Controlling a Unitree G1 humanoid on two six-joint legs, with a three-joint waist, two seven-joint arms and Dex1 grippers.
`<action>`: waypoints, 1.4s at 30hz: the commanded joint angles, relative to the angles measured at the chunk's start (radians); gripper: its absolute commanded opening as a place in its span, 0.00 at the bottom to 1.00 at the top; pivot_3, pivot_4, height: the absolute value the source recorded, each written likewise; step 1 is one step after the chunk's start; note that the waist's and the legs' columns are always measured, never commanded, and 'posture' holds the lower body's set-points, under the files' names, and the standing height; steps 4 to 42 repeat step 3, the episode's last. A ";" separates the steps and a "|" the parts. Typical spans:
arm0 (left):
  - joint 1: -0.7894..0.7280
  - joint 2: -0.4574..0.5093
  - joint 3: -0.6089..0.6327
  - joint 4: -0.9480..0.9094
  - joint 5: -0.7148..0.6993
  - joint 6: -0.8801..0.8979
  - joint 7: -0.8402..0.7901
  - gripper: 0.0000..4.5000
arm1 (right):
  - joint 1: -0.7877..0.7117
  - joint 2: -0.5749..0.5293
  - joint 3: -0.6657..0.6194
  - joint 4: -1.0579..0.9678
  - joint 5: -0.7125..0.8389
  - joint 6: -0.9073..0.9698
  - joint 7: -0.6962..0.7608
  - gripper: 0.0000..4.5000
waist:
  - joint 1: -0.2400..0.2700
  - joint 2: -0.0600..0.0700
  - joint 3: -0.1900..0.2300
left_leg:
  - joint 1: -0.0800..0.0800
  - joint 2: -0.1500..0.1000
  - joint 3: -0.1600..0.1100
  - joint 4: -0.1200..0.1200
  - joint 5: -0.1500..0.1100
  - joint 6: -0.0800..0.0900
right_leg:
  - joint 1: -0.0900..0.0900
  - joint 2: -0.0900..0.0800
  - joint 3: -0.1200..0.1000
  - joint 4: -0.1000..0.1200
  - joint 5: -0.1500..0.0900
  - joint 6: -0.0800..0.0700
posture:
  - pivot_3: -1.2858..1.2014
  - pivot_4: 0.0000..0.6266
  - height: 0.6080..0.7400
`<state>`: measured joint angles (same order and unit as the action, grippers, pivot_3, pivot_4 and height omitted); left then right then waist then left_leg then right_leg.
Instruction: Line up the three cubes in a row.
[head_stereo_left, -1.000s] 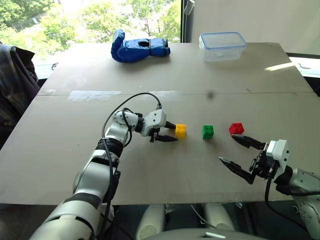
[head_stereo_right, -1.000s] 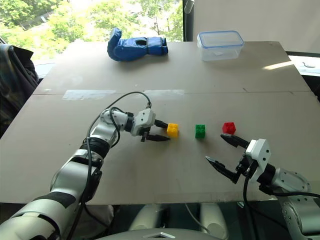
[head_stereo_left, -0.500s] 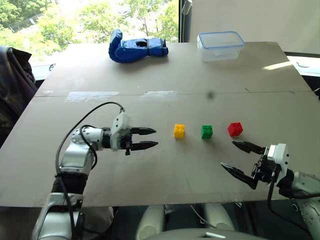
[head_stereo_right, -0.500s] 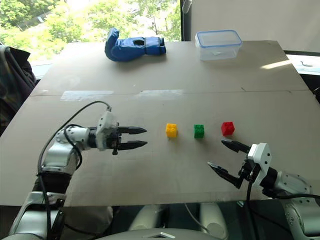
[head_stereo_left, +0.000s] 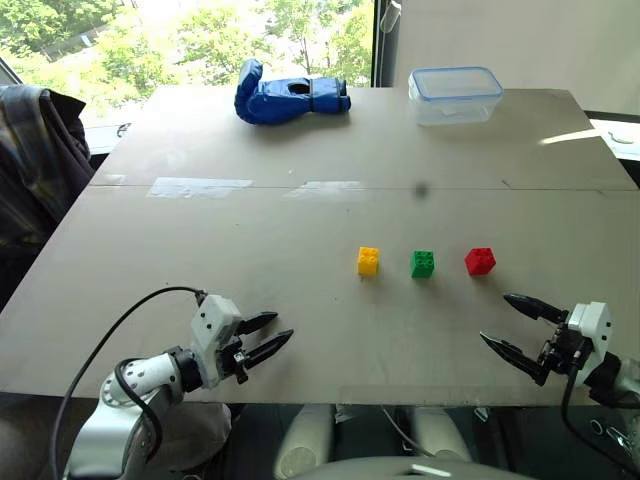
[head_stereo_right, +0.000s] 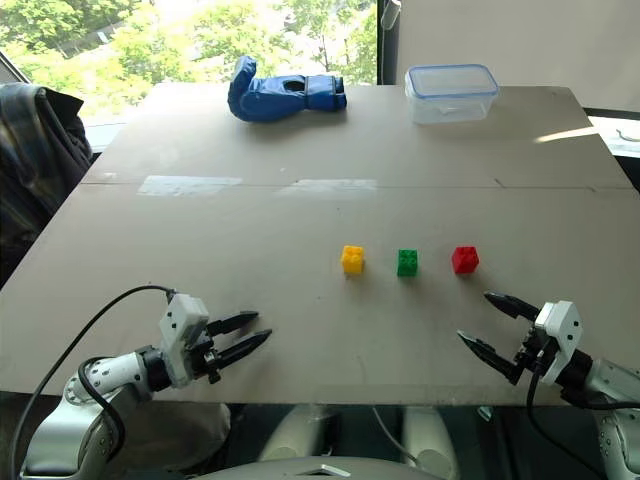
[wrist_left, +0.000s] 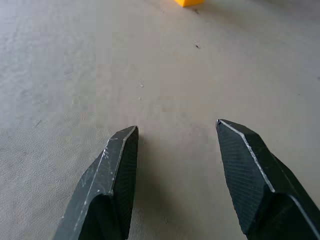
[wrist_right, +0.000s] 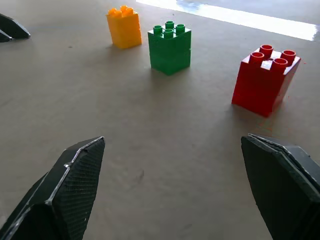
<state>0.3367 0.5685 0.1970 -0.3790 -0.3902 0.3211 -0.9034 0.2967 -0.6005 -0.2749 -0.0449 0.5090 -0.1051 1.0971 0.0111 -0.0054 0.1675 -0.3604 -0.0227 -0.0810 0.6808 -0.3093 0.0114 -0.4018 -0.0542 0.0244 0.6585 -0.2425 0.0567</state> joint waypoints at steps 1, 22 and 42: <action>0.016 0.001 -0.003 -0.042 0.011 0.006 0.047 0.55 | -0.008 -0.017 -0.032 0.018 0.001 -0.043 0.027 1.00 | 0.000 0.000 0.000 | 0.000 0.000 0.001 0.000 0.000 0.000 | 0.000 0.000 0.000 0.000 0.000 0.000 | 0.52 0.24 1.00; 0.014 0.013 -0.014 -0.037 0.025 -0.004 0.050 0.55 | -0.013 -0.019 -0.034 0.025 0.002 -0.046 0.029 1.00 | 0.000 0.001 0.000 | 0.000 0.000 0.001 0.000 0.000 0.000 | 0.000 0.001 0.000 0.000 0.000 0.000 | 0.52 0.24 1.00; 0.014 0.013 -0.014 -0.037 0.025 -0.004 0.050 0.55 | -0.013 -0.019 -0.034 0.025 0.002 -0.046 0.029 1.00 | 0.000 0.001 0.000 | 0.000 0.000 0.001 0.000 0.000 0.000 | 0.000 0.001 0.000 0.000 0.000 0.000 | 0.52 0.24 1.00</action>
